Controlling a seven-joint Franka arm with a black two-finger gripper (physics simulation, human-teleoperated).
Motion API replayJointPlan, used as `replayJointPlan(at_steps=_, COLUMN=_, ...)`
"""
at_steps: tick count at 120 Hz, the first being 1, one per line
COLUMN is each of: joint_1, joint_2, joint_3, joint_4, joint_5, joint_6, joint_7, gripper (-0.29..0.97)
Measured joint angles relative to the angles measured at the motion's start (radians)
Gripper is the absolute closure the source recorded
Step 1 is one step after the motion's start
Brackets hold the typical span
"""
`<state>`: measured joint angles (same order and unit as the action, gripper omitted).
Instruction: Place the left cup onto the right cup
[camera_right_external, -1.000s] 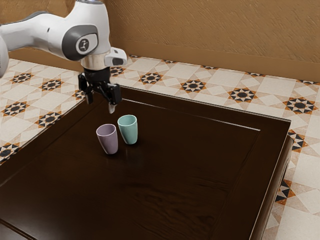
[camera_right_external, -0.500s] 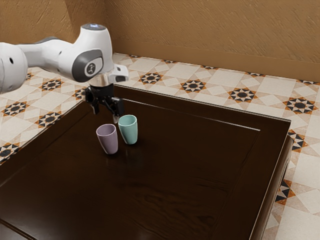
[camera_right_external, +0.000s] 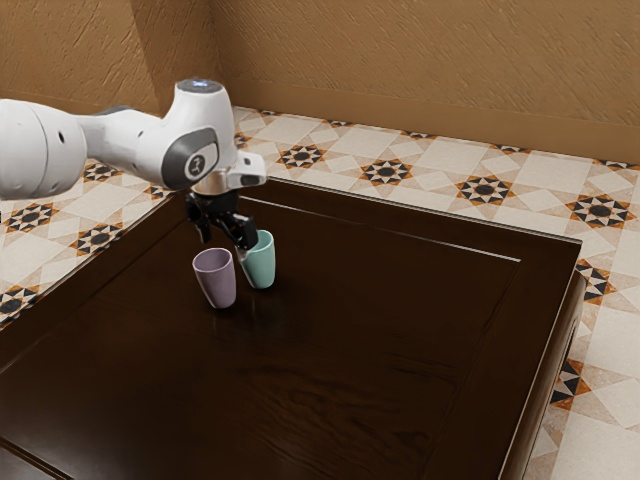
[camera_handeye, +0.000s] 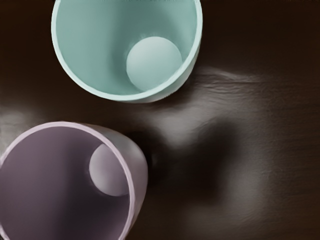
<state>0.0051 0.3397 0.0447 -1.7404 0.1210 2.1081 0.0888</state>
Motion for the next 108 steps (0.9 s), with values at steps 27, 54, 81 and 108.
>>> replayJointPlan(at_steps=27, joint_1=0.007, joint_2=0.037, joint_3=0.016, joint_4=0.008, joint_5=-0.018, joint_6=0.04, joint_7=0.032, gripper=0.0)
replayJointPlan(at_steps=54, joint_1=0.008, joint_2=0.08, joint_3=0.017, joint_4=0.008, joint_5=-0.03, joint_6=0.077, joint_7=0.054, gripper=0.0)
replayJointPlan(at_steps=81, joint_1=0.007, joint_2=0.117, joint_3=0.017, joint_4=0.008, joint_5=-0.037, joint_6=0.12, joint_7=0.068, gripper=0.0)
replayJointPlan(at_steps=108, joint_1=0.007, joint_2=0.141, joint_3=0.017, joint_4=0.008, joint_5=-0.051, joint_6=0.147, joint_7=0.079, gripper=0.0)
